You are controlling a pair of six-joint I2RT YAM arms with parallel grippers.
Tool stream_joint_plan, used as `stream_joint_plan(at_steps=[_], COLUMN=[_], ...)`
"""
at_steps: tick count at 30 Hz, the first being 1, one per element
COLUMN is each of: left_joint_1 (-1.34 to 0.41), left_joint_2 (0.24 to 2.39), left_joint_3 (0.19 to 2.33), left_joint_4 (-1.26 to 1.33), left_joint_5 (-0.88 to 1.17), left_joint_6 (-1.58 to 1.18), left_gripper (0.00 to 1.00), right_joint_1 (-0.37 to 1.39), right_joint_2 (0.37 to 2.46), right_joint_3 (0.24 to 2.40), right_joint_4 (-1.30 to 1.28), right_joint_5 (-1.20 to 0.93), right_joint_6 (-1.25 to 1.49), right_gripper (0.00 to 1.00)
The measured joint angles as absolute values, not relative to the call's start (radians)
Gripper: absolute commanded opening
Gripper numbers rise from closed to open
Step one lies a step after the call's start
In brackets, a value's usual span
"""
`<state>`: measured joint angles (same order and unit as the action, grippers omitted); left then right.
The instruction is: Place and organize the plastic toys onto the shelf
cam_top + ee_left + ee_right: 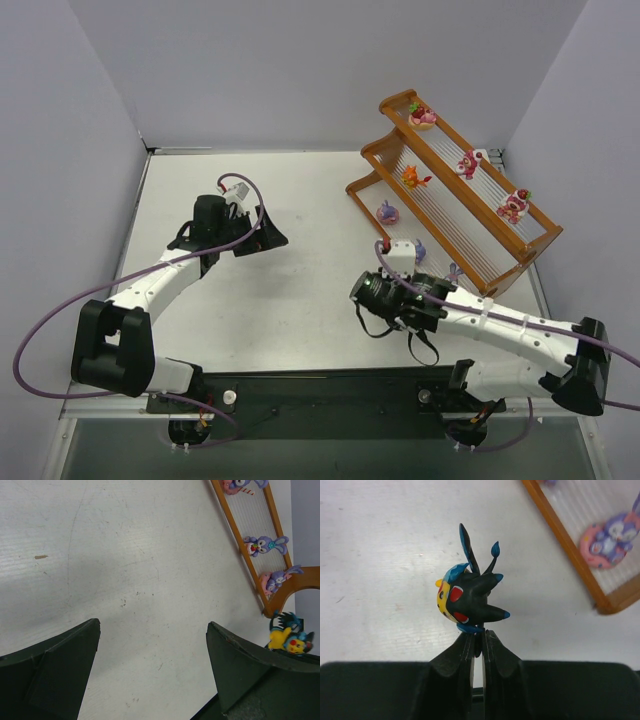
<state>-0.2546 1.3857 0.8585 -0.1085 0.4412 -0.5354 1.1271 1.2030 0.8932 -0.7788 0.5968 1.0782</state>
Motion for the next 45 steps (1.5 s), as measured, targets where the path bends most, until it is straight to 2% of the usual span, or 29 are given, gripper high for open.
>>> stream_joint_plan(at_steps=[7, 15, 22, 32, 38, 45], left_joint_1=[-0.255, -0.255, -0.255, -0.255, -0.255, -0.257], left_joint_2=[1.386, 1.382, 1.381, 1.380, 1.380, 1.380], left_joint_3=[0.859, 0.859, 0.859, 0.859, 0.859, 0.859], left_joint_4=[-0.109, -0.113, -0.115, -0.115, -0.115, -0.115], left_joint_5=[0.440, 0.430, 0.430, 0.430, 0.431, 0.431], left_joint_6=[-0.535, -0.534, -0.534, -0.534, -0.535, -0.535], left_gripper=[0.97, 0.97, 0.97, 0.97, 0.97, 0.97], right_joint_1=[0.981, 0.918, 0.766, 0.573, 0.508, 0.345], right_joint_2=[1.159, 1.208, 1.187, 0.979, 0.978, 0.980], right_joint_3=[1.165, 1.314, 1.308, 1.233, 1.172, 1.124], right_joint_4=[-0.790, -0.844, -0.825, -0.785, -0.761, -0.724], right_joint_5=[0.507, 0.548, 0.554, 0.508, 0.438, 0.316], right_joint_6=[0.644, 0.318, 0.073, -0.133, -0.208, -0.340], right_gripper=[0.00, 0.00, 0.00, 0.00, 0.00, 0.00])
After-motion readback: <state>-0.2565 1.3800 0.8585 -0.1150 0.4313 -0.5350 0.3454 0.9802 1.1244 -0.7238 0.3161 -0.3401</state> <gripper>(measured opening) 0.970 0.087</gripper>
